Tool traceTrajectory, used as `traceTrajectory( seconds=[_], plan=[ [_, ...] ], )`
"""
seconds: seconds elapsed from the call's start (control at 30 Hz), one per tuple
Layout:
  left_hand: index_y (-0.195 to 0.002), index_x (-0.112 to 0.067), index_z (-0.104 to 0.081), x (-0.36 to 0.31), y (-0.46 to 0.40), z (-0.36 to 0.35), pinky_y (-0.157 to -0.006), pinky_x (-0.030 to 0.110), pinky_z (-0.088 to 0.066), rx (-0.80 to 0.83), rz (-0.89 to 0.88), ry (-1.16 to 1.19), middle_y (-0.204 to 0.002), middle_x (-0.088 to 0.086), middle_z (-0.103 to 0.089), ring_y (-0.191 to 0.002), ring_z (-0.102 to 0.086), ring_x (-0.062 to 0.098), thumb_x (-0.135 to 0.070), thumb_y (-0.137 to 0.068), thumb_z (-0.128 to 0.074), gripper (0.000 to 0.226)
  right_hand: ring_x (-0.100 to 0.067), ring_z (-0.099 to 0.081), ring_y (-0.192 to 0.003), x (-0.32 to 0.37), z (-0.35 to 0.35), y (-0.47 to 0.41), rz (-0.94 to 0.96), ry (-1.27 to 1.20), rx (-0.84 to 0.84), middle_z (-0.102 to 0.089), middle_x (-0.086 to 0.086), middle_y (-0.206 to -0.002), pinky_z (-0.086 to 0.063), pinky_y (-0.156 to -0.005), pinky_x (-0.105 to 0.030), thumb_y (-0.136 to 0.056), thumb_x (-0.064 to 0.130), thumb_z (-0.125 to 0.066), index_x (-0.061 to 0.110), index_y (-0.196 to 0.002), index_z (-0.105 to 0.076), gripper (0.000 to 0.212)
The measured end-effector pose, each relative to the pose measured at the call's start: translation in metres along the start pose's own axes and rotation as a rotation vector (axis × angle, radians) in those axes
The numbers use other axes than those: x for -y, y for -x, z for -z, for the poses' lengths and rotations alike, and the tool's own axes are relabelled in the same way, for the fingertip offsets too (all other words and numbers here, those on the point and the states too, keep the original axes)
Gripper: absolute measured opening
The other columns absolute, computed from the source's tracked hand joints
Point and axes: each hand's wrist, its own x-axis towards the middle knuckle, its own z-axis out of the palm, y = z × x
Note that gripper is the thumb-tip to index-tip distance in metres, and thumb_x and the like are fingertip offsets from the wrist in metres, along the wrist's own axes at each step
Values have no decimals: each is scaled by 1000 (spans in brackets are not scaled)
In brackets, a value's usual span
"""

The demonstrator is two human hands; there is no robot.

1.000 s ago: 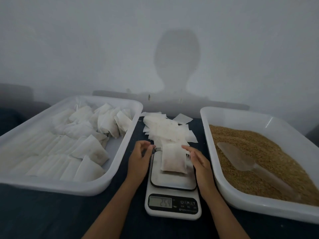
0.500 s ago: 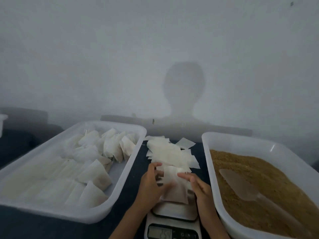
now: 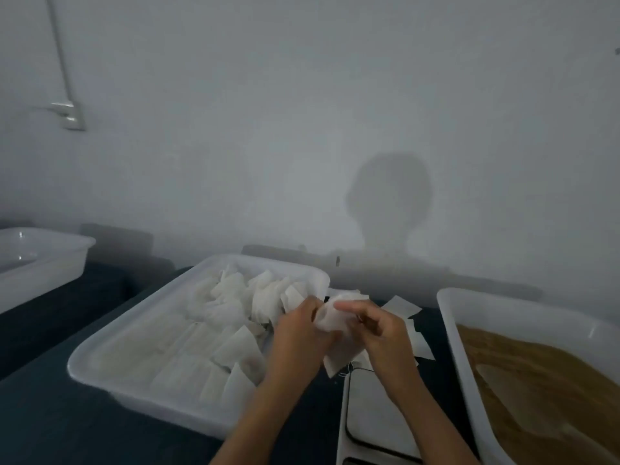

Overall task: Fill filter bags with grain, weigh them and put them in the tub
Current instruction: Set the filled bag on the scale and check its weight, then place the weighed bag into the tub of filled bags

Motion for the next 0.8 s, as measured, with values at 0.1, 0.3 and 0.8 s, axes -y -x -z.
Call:
traceTrajectory(
  seconds=[0.1,0.3,0.8],
  plan=[
    [-73,-22,-49,12,-16,35,-51,19,-34,-60,63,-92,-65,-7,-52,-61,-48,8,-23,-79,-67,19,-3,-64,-94,10,-31,-30,-6,28,65,-71,9,-98,-47,-77,-10,-84,-14,-49,21,-93,-73,43],
    [-75,-8,-53,60,-34,73,-72,41,-56,168,263,-157,-76,11,-58,-80,-64,31,-13,-84,-65,15,-8,-61,-93,-5,-88,-62,-84,309,273,-69,1,-101,-47,-83,-12,-82,-16,-44,8,-97,-74,41],
    [-123,-5,-47,112,-35,63,-89,32,-48,407,466,-544,-125,14,-54,-112,-57,28,-18,-91,-54,35,-29,-55,-111,-30,-144,-54,-233,1224,755,-58,-14,-120,-42,-94,-37,-93,13,-50,3,-118,-55,27]
  ],
)
